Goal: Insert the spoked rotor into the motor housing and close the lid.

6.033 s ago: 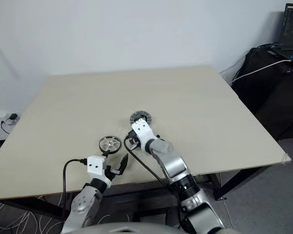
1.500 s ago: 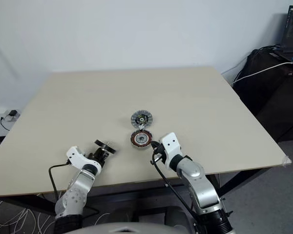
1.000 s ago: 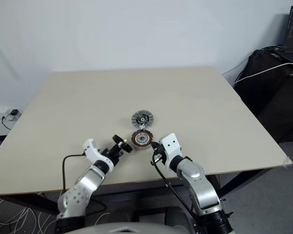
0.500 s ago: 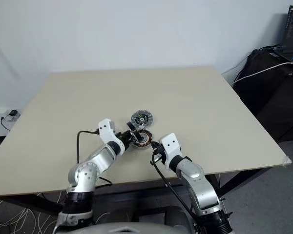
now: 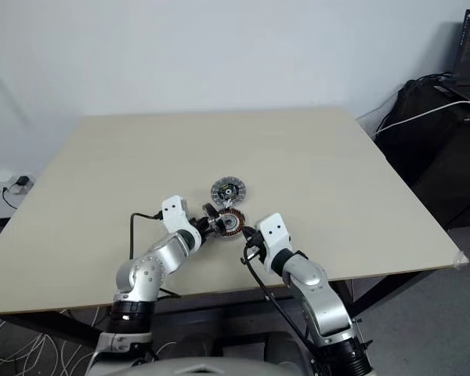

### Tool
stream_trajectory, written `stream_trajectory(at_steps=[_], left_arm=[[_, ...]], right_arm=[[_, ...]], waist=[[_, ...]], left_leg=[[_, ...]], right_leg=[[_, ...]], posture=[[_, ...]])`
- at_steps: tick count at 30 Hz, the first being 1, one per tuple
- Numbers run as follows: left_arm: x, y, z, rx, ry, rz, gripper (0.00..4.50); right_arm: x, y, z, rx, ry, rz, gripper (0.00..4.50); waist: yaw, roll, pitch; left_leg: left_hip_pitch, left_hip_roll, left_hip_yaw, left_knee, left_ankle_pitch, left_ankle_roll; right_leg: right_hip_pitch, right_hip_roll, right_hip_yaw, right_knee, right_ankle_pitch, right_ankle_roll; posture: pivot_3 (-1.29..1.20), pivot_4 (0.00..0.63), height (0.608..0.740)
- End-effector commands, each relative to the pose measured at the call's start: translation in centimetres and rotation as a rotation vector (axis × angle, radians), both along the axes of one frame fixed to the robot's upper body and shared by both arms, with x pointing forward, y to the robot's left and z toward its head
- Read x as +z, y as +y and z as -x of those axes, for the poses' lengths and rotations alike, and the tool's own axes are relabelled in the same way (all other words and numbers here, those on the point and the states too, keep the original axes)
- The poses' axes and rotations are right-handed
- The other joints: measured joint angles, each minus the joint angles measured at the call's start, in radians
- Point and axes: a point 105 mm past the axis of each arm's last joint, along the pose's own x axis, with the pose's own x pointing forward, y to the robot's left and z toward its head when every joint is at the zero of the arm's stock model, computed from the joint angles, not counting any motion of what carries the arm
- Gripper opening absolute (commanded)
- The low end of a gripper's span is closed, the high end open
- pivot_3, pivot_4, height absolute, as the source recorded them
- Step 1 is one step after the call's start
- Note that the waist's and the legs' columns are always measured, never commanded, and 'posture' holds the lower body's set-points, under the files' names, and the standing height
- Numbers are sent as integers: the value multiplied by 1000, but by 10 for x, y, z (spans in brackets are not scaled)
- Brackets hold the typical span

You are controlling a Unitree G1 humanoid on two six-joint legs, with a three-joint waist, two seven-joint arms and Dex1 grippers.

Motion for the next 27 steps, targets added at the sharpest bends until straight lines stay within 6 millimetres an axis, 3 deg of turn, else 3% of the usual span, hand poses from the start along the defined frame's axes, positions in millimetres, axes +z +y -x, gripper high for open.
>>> stream_trajectory(at_steps=[1, 4, 7, 18, 22, 27], left_arm=[[16, -28, -5, -30, -50, 91, 22], [18, -30, -6, -36, -53, 95, 22], [20, -31, -6, -41, -57, 101, 668], [26, -22, -4, -10, -96, 110, 4334], [34, -16, 0, 7, -146, 134, 4465], [60, -5, 9, -18, -384, 128, 4465]], right_arm=[[17, 0, -5, -5, -62, -26, 0], [17, 0, -5, -8, -62, -25, 0], [17, -1, -5, -11, -62, -25, 0], [15, -3, -4, -16, -56, -22, 0], [15, -5, -4, -25, -54, -19, 0], [16, -9, -5, -41, -56, -18, 0]], waist=[[0, 0, 0], [0, 0, 0], [0, 0, 0], [-1, 0, 0], [-2, 0, 0], [-1, 0, 0]], left_leg=[[0, 0, 0, 0, 0, 0], [0, 0, 0, 0, 0, 0], [0, 0, 0, 0, 0, 0], [0, 0, 0, 0, 0, 0], [0, 0, 0, 0, 0, 0], [0, 0, 0, 0, 0, 0]], right_leg=[[0, 0, 0, 0, 0, 0], [0, 0, 0, 0, 2, -3], [0, 0, 0, 0, 2, -3], [1, 0, 0, 0, 2, -2], [1, 0, 0, 0, 2, -3], [0, 0, 0, 0, 2, -4]], posture=[[0, 0, 740], [0, 0, 740], [0, 0, 740], [0, 0, 740], [0, 0, 740], [0, 0, 740]])
